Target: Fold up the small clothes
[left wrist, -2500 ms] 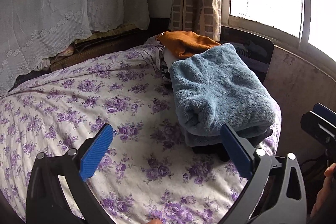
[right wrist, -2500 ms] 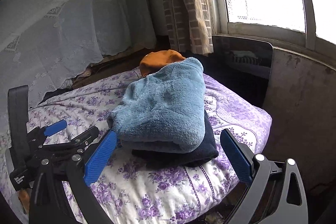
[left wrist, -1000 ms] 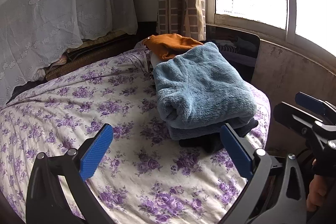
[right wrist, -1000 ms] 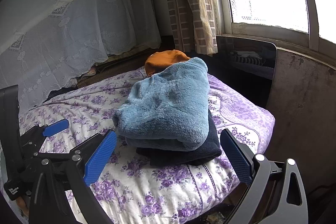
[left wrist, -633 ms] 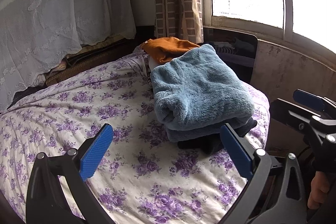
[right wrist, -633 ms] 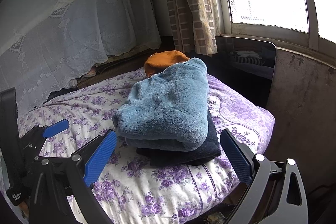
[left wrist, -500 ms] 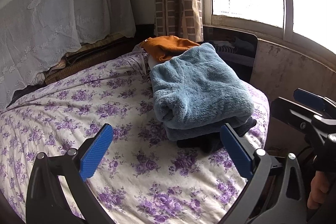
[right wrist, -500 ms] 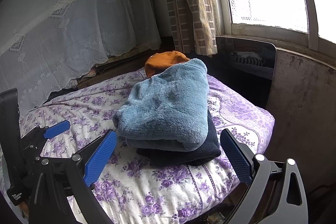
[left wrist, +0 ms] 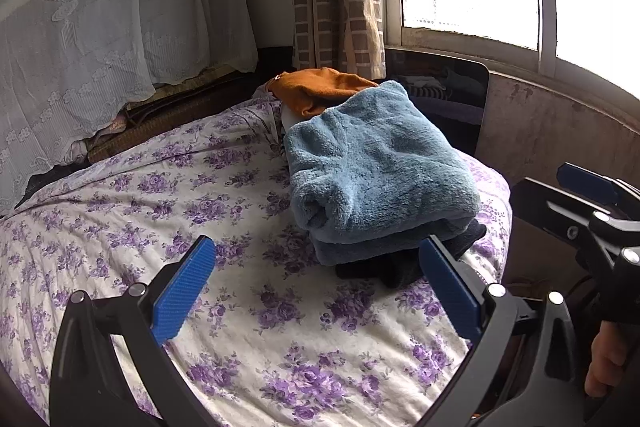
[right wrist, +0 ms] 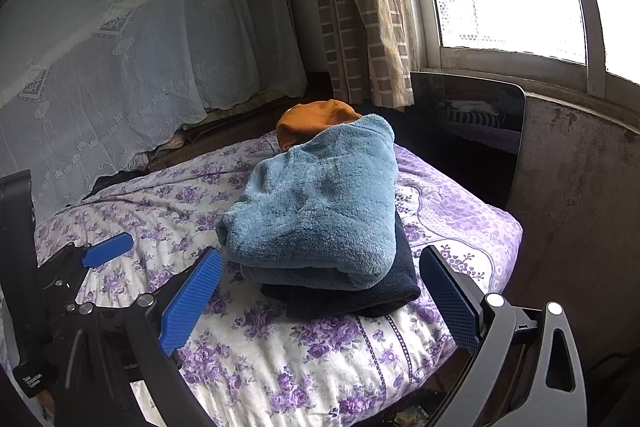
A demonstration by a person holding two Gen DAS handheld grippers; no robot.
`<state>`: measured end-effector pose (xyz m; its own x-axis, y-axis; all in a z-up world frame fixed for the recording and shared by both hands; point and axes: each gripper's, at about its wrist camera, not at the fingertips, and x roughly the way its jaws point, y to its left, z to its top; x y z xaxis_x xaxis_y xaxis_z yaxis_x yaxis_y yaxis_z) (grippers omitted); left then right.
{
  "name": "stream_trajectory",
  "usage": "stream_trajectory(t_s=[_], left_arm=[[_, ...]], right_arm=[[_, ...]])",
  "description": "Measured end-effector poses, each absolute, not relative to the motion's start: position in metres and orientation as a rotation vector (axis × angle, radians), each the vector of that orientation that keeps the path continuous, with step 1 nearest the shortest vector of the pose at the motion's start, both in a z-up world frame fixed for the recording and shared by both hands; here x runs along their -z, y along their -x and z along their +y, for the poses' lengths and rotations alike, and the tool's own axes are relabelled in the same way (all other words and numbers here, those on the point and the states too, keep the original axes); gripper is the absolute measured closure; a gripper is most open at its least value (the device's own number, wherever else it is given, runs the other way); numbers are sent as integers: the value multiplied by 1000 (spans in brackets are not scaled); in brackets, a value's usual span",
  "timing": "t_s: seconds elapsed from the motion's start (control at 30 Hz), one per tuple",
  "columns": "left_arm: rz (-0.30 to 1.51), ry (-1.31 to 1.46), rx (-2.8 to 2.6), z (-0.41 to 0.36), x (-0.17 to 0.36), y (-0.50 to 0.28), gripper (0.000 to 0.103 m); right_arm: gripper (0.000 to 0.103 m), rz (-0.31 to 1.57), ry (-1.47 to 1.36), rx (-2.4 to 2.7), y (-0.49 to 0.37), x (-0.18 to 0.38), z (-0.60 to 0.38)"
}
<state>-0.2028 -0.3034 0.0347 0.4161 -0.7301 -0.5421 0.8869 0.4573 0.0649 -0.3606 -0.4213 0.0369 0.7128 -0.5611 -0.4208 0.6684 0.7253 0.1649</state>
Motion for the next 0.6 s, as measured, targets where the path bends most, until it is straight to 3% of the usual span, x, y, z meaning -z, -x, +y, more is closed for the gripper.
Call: stream_trajectory(t_s=[0.6], left_arm=[[501,-372,1053,-304,-31,202,4]], right_arm=[[4,343,-319,698,365,-40,-417]])
